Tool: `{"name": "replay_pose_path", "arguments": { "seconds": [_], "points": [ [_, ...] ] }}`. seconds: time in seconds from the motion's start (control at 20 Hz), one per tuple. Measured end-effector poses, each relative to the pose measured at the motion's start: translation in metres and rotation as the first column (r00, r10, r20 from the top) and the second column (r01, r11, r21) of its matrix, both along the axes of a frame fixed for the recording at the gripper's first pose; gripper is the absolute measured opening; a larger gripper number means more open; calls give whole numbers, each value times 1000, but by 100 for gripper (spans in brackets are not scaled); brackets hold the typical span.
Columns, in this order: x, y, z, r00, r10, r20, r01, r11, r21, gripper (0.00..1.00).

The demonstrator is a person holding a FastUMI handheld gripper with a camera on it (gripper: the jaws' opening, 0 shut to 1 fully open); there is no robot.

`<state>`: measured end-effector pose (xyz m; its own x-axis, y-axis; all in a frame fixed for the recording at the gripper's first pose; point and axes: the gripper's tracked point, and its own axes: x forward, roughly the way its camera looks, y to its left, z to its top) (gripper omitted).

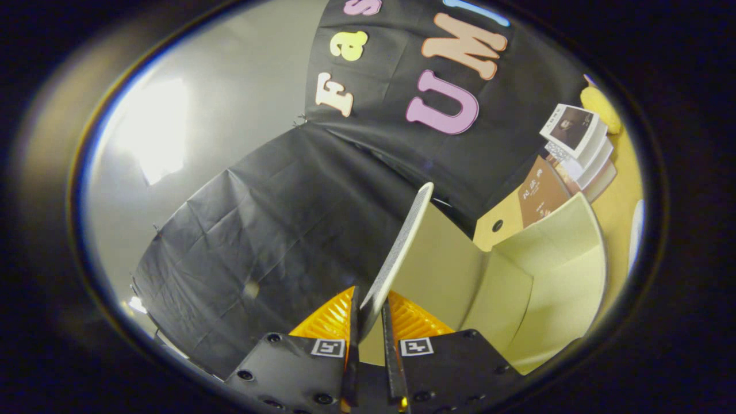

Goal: Open the storage box then place both shoes into the box .Put the left shoe in first, then the right shoe, with the right side of both shoes facing outward in a uniform manner.

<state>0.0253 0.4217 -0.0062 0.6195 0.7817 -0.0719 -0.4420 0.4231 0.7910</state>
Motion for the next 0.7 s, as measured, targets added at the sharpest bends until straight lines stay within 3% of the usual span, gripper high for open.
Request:
{"name": "replay_pose_path", "arguments": {
  "seconds": [0.1, 0.35, 0.55, 0.65, 0.7],
  "points": [
    [-6, 26, -5, 999, 34, 7, -34, 999, -26, 21],
    [-18, 78, -22, 994, 102, 40, -96, 987, -125, 55],
    [-32, 98, -50, 979, 175, 105, -132, 936, -325, 83],
    [-43, 101, -60, 969, 212, 128, -152, 917, -370, 96],
    [-45, 99, -62, 967, 217, 136, -152, 914, -376, 97]
  ]
}}
